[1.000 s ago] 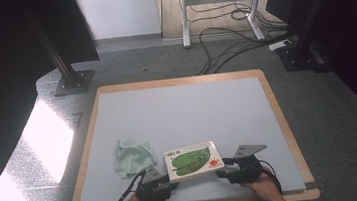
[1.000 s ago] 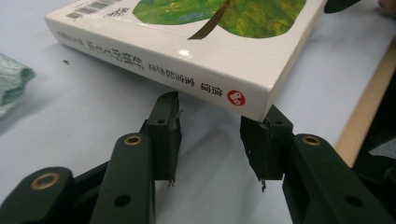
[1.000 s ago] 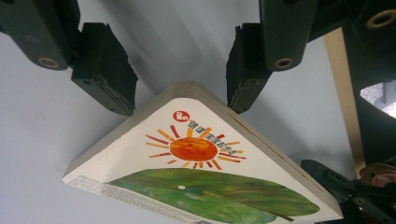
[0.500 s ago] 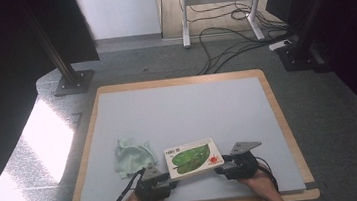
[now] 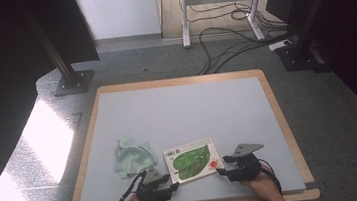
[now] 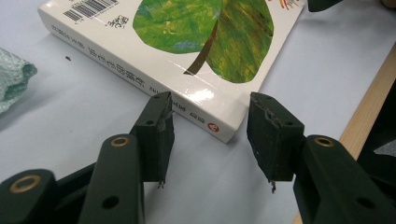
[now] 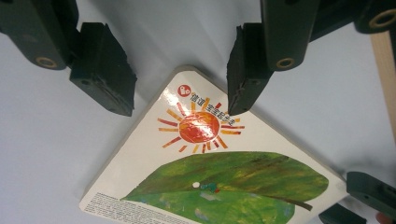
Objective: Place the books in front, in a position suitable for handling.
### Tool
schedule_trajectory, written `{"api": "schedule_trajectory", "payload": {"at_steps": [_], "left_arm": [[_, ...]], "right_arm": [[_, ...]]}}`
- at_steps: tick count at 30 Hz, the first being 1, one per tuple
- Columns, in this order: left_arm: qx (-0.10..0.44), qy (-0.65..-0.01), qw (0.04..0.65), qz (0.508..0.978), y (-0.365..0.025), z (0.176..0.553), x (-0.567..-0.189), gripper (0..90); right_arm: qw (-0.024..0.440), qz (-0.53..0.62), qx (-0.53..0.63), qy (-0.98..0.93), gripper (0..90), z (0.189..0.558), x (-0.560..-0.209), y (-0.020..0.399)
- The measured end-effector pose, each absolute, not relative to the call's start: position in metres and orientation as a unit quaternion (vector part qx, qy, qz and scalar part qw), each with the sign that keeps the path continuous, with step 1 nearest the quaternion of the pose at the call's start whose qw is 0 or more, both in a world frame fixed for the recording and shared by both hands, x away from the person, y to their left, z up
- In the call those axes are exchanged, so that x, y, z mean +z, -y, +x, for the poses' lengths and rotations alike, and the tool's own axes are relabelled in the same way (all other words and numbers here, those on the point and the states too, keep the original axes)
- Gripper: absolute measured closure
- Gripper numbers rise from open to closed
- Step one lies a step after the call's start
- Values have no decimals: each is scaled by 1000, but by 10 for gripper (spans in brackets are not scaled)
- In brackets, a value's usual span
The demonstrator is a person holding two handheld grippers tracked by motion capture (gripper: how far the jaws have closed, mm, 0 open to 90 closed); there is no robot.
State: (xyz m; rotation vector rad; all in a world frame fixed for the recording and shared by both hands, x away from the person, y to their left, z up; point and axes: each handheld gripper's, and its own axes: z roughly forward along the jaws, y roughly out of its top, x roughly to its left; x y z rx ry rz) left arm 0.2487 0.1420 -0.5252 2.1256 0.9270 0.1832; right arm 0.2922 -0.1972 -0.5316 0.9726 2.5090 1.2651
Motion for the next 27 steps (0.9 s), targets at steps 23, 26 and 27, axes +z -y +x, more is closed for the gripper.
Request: {"api": "schedule_trajectory", "payload": {"at_steps": [23,26,27], "left_arm": [[126,-380,366,840,-153,277,-511,452],[137,-378,382,832,-165,274,-495,428],[138,-380,385,830,-168,273,-492,412]], "right_arm": [[109,325,416,-843,412,313,-529,184],[117,329,423,-836,375,312,-523,193],[122,329,420,-837,359,312,-520,197]]}}
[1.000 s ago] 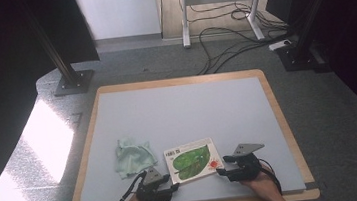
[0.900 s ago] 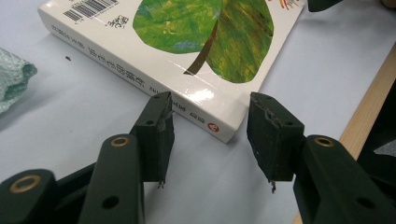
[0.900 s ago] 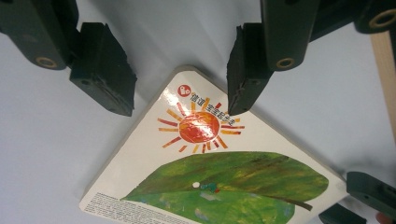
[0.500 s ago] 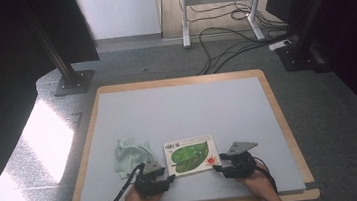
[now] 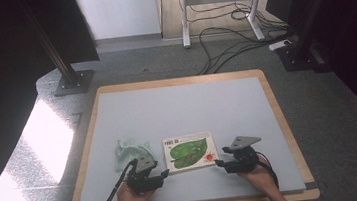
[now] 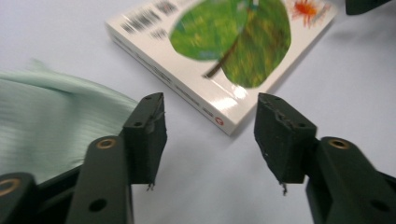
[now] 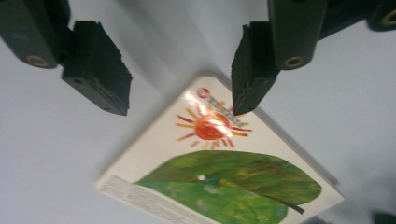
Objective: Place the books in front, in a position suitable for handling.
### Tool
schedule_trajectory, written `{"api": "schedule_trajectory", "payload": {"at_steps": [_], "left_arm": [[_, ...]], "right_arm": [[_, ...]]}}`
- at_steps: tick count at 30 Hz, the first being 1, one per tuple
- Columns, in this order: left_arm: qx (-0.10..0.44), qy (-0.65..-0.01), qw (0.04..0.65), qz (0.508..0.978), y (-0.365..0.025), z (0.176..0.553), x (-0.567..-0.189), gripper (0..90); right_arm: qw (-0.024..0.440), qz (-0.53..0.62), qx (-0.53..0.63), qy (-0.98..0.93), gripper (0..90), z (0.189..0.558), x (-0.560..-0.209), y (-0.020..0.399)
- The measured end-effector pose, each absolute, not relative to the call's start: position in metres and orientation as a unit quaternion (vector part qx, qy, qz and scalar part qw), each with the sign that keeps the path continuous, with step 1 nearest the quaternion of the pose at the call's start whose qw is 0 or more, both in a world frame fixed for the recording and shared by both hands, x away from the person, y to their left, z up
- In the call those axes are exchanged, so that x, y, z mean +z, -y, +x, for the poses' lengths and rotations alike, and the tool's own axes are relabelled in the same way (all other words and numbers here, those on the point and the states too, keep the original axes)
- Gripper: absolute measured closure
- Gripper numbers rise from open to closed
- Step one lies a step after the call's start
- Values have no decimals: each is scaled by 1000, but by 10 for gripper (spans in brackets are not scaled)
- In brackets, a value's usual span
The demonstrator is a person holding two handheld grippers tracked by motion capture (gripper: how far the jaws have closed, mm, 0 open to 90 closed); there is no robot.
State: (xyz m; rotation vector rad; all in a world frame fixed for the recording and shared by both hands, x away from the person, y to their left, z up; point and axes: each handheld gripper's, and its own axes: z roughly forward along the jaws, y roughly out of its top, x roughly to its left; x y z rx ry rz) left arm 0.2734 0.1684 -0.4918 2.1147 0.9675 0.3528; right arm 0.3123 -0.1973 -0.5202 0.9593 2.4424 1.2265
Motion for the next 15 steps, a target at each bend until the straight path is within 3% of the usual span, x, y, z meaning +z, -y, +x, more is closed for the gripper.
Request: {"api": "schedule_trajectory", "payload": {"at_steps": [6,10,12,15], "left_arm": [[173,-395,372,822,-197,285,-472,316],[207,-411,356,813,-212,298,-469,270],[216,-418,350,810,-217,304,-470,244],[214,-433,334,809,-223,318,-478,217]], "right_arm": [[165,346,397,-834,271,315,-516,219],[168,367,389,-828,220,319,-521,230],[177,382,383,-822,135,320,-524,233],[177,392,376,-821,135,322,-528,236]]}}
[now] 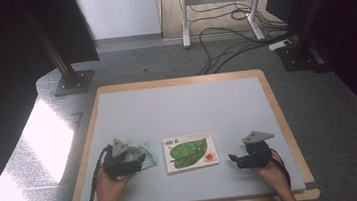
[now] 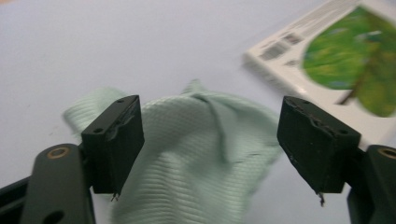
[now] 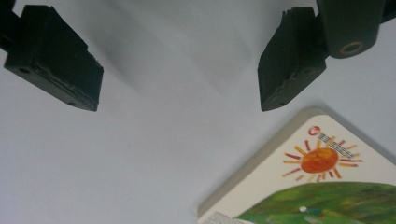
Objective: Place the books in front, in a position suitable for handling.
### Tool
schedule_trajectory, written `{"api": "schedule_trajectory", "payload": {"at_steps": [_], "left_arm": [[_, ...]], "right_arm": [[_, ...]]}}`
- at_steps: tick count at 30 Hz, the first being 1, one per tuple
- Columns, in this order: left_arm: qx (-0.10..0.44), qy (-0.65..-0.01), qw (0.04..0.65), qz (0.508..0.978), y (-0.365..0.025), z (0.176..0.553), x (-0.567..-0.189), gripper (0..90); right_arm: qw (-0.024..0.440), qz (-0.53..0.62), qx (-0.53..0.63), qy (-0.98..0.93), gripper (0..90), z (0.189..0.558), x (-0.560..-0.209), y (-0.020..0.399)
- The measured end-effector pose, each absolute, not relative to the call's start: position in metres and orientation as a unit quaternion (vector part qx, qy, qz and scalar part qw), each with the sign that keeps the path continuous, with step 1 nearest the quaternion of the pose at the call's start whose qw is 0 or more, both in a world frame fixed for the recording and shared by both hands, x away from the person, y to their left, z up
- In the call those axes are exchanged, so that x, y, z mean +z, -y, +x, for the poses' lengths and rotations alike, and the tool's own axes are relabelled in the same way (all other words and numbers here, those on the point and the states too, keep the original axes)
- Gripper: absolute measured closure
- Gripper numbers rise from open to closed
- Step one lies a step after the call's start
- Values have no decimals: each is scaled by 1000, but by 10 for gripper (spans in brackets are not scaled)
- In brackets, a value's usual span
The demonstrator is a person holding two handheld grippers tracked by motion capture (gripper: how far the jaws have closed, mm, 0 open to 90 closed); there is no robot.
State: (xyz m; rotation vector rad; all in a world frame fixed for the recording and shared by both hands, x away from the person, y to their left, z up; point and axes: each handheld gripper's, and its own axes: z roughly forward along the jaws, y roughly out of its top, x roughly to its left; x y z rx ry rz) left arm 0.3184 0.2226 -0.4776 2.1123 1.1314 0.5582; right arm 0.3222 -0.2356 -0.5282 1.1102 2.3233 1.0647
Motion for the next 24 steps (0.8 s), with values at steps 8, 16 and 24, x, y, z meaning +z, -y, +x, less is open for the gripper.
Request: {"api": "schedule_trajectory", "payload": {"at_steps": [8,16,24], "left_arm": [[220,-450,277,820,-222,340,-511,301],[222,-449,290,816,-224,341,-515,758],[182,-416,352,819,-209,340,-490,814]], "right_arm": [[165,384,375,-827,159,324,-533,231],[163,377,373,-832,167,326,-534,225],[162,377,372,-832,167,326,-534,225]]}}
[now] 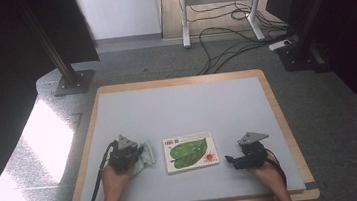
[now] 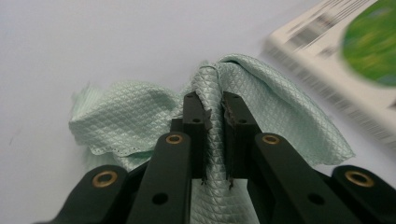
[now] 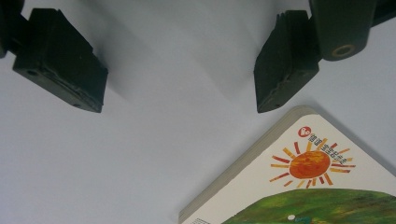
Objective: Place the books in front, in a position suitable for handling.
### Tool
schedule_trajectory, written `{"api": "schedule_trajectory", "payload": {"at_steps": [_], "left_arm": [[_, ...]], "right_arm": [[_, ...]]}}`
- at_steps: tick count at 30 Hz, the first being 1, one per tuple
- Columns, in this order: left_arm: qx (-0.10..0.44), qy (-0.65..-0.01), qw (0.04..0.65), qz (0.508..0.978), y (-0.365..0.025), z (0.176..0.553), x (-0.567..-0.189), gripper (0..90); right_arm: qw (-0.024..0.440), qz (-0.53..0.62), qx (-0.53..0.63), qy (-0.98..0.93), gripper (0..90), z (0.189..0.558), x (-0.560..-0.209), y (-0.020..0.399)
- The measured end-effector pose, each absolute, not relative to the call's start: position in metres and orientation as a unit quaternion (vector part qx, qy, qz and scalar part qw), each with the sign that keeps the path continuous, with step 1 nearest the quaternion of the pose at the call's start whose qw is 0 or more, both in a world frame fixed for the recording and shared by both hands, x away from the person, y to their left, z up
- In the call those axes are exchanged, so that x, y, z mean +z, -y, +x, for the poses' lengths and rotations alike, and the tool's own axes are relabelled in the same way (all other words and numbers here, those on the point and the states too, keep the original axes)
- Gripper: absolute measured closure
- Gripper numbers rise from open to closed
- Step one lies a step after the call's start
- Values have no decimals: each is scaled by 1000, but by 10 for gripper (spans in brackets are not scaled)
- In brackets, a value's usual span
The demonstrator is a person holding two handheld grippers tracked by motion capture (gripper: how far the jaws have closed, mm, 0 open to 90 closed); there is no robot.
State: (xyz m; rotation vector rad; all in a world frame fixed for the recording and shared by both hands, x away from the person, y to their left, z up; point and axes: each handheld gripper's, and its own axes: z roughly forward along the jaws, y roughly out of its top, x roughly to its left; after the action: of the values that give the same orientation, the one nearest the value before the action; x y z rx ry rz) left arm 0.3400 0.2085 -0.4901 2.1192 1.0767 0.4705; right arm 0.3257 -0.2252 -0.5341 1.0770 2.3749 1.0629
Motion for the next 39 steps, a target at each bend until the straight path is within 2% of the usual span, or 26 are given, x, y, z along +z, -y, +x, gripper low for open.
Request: {"api": "schedule_trajectory", "payload": {"at_steps": [7,15,18,20,26,32,39], "left_arm": [[149,-377,402,821,-174,348,-468,804],[129,-344,421,829,-127,359,-467,782],[120,-347,419,830,-120,364,-477,745],[115,-352,406,836,-118,366,-485,677],[127,-352,413,830,-125,361,-478,490],[150,-371,417,816,-152,353,-472,432],[149,-401,427,797,-200,346,-480,383]], "right_arm": [[162,377,372,-832,167,326,-534,225],[162,377,372,-832,167,326,-534,225],[163,377,372,-832,170,326,-534,225],[163,376,374,-832,184,326,-534,226],[154,371,394,-826,209,327,-517,226],[123,325,416,-840,213,339,-501,190],[112,290,419,-853,213,355,-493,148]]}}
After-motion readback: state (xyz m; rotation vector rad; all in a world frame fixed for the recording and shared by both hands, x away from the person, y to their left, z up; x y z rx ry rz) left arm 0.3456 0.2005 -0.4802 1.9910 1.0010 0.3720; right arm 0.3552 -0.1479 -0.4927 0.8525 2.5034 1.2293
